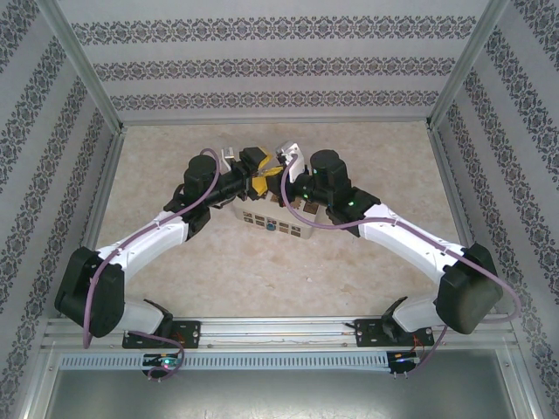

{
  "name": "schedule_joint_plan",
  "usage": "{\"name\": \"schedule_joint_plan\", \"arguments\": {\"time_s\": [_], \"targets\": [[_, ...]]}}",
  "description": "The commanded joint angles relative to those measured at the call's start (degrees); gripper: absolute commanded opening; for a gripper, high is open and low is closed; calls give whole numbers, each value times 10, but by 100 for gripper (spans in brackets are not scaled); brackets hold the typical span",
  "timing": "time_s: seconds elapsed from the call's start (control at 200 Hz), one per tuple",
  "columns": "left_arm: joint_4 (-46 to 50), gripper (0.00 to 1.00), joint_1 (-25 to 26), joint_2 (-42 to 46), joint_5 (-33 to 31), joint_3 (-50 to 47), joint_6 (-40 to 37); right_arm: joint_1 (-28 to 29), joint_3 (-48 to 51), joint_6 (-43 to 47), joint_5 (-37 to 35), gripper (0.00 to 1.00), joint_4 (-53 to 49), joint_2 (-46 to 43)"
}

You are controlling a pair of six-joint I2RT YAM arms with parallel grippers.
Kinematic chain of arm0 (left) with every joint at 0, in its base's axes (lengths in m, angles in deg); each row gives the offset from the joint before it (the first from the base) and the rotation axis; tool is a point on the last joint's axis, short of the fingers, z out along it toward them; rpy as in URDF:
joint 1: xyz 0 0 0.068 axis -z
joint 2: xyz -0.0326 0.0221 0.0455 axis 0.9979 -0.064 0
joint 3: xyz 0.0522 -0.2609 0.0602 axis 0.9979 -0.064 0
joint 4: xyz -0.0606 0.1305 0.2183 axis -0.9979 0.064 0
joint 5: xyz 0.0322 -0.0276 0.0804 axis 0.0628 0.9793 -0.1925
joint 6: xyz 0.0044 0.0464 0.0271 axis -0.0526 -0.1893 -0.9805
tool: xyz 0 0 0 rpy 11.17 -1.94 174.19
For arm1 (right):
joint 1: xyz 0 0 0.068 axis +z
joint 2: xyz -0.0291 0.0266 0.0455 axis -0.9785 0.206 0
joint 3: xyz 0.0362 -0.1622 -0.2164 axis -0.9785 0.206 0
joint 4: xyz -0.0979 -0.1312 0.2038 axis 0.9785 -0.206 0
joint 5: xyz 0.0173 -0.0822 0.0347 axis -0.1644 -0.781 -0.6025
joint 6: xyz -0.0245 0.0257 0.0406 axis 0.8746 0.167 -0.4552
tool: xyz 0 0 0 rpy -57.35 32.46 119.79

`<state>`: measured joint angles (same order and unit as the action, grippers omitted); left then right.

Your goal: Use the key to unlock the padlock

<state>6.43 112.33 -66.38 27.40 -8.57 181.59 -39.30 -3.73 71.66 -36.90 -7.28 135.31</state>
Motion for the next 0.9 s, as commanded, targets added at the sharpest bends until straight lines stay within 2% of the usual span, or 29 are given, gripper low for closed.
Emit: {"name": "schedule_joint_plan", "arguments": {"time_s": [0.0,0.894], "targets": [[-31,73,8,2,-12,14,12,6,10,-12,-6,0,26,6],[-31,28,8,-14,-21,10,7,7,42,-17,-31,0,27,-16]]}}
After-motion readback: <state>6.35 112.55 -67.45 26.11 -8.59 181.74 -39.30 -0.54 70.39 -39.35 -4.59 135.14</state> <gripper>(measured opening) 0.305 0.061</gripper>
